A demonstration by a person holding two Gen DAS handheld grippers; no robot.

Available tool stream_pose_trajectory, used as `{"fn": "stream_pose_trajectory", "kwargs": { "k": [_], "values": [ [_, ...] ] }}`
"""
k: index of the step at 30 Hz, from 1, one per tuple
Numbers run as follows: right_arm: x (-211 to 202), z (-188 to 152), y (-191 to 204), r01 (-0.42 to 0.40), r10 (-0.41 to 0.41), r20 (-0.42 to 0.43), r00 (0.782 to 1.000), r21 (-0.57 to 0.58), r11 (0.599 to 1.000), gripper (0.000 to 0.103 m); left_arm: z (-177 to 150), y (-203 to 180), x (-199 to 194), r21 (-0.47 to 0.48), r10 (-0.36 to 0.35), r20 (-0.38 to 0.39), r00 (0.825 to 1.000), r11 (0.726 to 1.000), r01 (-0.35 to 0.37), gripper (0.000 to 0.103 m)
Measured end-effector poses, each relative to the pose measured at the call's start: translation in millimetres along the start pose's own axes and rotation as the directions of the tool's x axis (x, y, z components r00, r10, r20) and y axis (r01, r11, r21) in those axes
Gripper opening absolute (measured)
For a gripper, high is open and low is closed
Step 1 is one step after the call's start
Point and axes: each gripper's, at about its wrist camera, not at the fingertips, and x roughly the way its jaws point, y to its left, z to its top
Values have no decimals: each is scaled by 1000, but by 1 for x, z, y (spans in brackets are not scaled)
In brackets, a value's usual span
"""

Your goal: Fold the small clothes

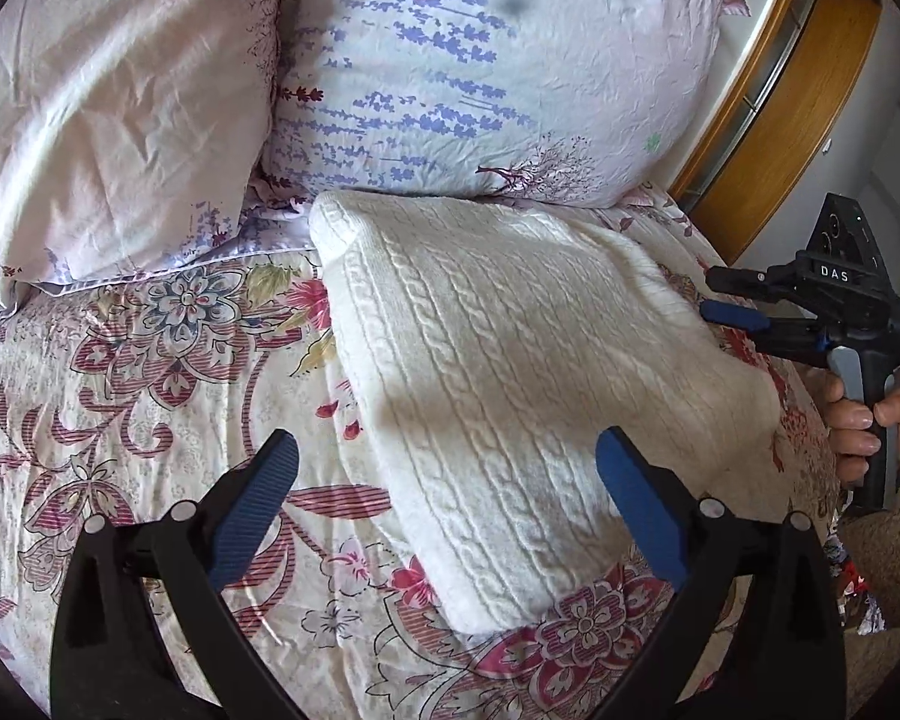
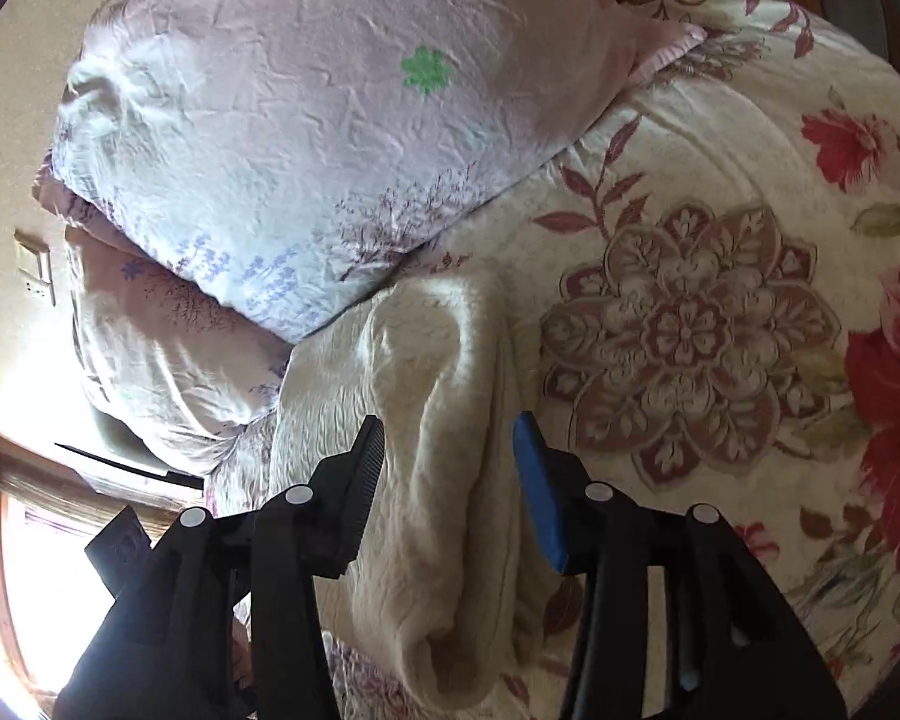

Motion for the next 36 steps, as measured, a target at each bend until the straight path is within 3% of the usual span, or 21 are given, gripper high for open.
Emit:
{"fn": "stream_pose_trajectory", "kwargs": {
  "k": [6, 7, 8, 14, 17, 21, 22, 23, 24, 28, 30, 32, 36],
  "values": [
    [15, -23, 7, -10, 10, -38, 999, -6, 1000, 44, -8, -15, 11, 52, 20, -48, 999, 998, -18, 99],
    [19, -22, 11, 6, -7, -43, 999, -27, 1000, 37, -9, -19, 14, 61, 28, -55, 998, 998, -25, 99],
    [21, -22, 17, 41, -44, -44, 998, -61, 997, 12, -9, -21, 16, 73, 38, -62, 997, 997, -34, 99],
    [-7, -14, 21, 117, -109, 112, 988, -70, 991, 0, -11, -22, 24, 78, 45, -82, 996, 996, -38, 99],
    [-16, -14, 1, 128, -126, 113, 986, -12, 992, 0, -14, -20, 26, 70, 41, -91, 995, 997, -35, 99],
    [-17, -20, -9, 8, -10, 70, 997, 41, 999, 6, -13, -18, 24, 51, 16, -89, 996, 999, -11, 99],
    [-15, -20, -9, -13, 11, 52, 999, 49, 999, 20, -13, -18, 24, 49, 12, -89, 996, 999, -7, 99],
    [-12, -19, -8, -18, 16, 43, 999, 55, 998, 41, -14, -18, 24, 48, 11, -92, 996, 999, -6, 99],
    [-8, -18, -5, -15, 13, 41, 999, 53, 998, 47, -14, -18, 24, 46, 11, -93, 996, 999, -6, 99],
    [7, -14, 11, -31, 31, 25, 999, 1, 1000, 42, -16, -19, 19, 50, 7, -84, 996, 999, -3, 99],
    [19, -14, 24, 15, -15, 1, 1000, -82, 997, 7, -17, -20, 18, 52, 11, -84, 996, 999, -7, 99],
    [24, -15, 31, 85, -85, 10, 996, -127, 988, 6, -16, -20, 19, 53, 14, -90, 996, 999, -10, 99],
    [-1, -11, 30, 106, -93, 123, 988, -101, 989, 6, -16, -22, 22, 66, 17, -94, 995, 998, -10, 99]
  ]
}}
